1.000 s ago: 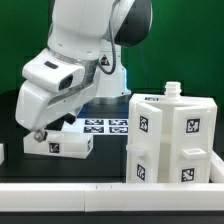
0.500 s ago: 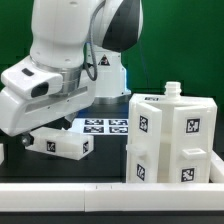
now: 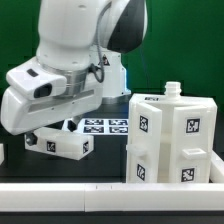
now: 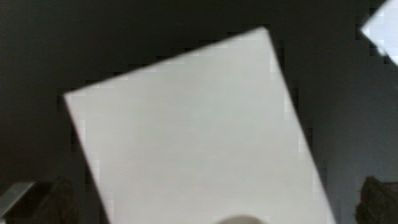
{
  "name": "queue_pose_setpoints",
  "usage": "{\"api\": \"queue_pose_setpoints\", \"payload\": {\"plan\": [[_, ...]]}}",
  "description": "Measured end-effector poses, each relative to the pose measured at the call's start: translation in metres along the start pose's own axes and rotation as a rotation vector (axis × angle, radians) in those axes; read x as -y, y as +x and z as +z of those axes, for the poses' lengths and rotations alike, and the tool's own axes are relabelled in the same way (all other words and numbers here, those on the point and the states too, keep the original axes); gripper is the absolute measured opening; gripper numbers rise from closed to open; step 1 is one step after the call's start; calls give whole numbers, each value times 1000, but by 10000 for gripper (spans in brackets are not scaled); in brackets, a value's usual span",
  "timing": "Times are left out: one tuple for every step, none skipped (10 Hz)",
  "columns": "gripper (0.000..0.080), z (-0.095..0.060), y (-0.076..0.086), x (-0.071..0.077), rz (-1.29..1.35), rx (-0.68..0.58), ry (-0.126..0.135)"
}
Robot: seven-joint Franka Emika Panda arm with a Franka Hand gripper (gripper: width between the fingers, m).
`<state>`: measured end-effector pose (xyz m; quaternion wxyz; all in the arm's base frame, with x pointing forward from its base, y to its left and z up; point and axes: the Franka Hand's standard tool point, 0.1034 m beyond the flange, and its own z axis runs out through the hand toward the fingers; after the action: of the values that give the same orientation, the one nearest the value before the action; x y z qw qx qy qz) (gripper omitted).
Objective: Assemble cabinet
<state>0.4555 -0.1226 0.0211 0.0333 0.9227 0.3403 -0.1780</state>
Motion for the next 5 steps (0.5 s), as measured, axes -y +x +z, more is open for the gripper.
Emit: {"api": "queue_pose_setpoints", "payload": {"plan": [[795, 1, 3, 7, 29, 40, 24], [795, 2, 4, 6, 23, 41, 24], [795, 2, 3, 6, 24, 42, 25], [795, 2, 3, 6, 24, 43, 26], [795, 3, 2, 6, 24, 43, 26]]}}
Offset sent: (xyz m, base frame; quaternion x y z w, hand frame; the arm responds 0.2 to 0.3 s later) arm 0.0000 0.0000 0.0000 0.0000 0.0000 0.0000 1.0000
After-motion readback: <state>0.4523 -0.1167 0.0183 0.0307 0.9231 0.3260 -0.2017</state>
